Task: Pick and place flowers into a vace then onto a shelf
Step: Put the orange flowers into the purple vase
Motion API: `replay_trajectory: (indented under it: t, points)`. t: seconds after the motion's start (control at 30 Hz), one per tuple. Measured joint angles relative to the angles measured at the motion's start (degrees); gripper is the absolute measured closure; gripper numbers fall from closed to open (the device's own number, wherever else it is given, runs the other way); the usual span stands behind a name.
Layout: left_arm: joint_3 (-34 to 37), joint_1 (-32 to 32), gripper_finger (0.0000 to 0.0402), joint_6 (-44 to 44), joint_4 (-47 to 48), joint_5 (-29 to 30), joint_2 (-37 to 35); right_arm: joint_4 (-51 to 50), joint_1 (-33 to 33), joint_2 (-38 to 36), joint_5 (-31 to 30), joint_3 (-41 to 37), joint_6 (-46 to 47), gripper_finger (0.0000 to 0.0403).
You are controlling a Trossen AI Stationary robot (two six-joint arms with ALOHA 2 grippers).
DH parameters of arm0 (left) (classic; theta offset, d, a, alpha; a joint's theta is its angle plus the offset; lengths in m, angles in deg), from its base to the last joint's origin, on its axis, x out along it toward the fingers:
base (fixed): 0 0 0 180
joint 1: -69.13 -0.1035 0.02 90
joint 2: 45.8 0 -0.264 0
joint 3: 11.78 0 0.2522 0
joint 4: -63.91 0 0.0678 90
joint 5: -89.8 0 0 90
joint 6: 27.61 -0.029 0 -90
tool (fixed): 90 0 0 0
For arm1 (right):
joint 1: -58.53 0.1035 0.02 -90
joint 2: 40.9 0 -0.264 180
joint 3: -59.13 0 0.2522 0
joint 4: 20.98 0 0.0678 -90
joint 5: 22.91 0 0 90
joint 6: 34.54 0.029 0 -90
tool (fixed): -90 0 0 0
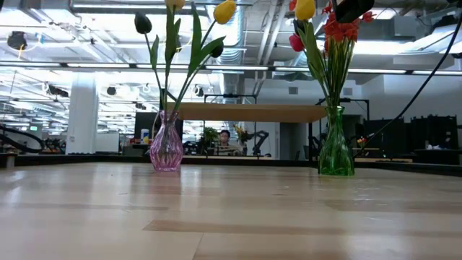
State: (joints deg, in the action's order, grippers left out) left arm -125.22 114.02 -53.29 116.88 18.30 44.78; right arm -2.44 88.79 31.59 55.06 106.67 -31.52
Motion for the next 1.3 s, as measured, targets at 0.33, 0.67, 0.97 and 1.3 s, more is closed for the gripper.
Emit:
replay_trajectory:
  t: [0.33,0.67,0.97,1.3]
  points:
    - [11.55,4.60,0.0398,-14.54,-30.51,6.90,-3.96,13.95,-0.42,6.40,1.59,0.00,-0.49,0.0327]
    - [20.06,5.98,0.0398,-41.72,-25.62,25.14,-4.25,24.61,-0.85,11.38,1.62,2.06,1.52,0.0327]
    - [20.12,5.68,0.0398,-62.13,-22.17,36.20,-4.27,24.56,-0.79,12.30,1.61,4.52,1.58,0.0327]
    - [20.09,2.21,0.0393,-67.77,-15.61,38.80,-4.27,24.82,-2.98,19.89,1.52,11.17,6.85,0.0327]
